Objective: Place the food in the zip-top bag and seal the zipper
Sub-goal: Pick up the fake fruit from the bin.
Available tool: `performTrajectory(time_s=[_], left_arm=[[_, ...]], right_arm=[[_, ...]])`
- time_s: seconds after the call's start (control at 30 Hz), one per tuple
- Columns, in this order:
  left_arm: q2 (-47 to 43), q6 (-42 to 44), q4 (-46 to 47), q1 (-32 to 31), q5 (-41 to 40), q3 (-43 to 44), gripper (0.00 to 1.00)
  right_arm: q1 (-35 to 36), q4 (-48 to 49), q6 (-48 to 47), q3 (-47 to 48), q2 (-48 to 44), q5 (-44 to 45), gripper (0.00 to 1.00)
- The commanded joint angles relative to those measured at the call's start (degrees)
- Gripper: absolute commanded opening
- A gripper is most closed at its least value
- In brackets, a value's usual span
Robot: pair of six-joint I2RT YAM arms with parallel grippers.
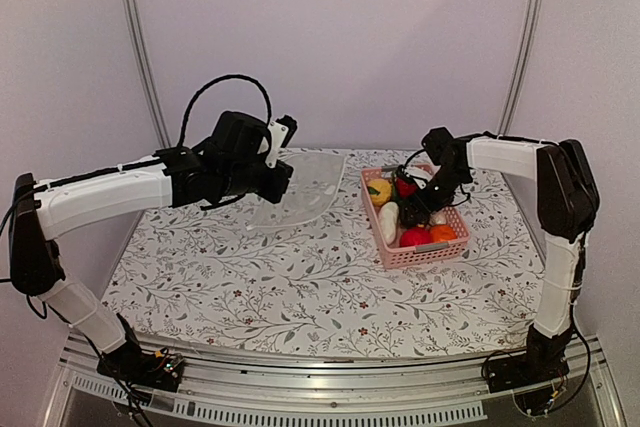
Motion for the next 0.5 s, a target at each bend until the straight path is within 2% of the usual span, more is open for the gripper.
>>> performTrajectory(time_s=[0.0, 0.07, 0.3, 0.47], left_arm=[[0.16, -0.46, 0.10, 0.77, 1.11, 0.15, 0.00], [0.17, -0.45, 0.10, 0.70, 1.05, 0.15, 0.00], [0.51, -0.35, 0.01, 0.75, 0.95, 0.15, 0.00], [0.61, -0.74, -0.04, 0.85, 1.02, 0.30, 0.00]], right_arm=[[-0.04, 0.96, 1.24, 1.57, 1.89, 0.70, 0.89], [-0.10, 1.61, 1.54, 1.60, 2.11, 0.72, 0.87], [-0.15, 2.41, 1.25, 0.65, -0.39, 1.39, 0.61], [-0.16, 2.45, 0.62, -0.71, -6.59, 1.16, 0.54]])
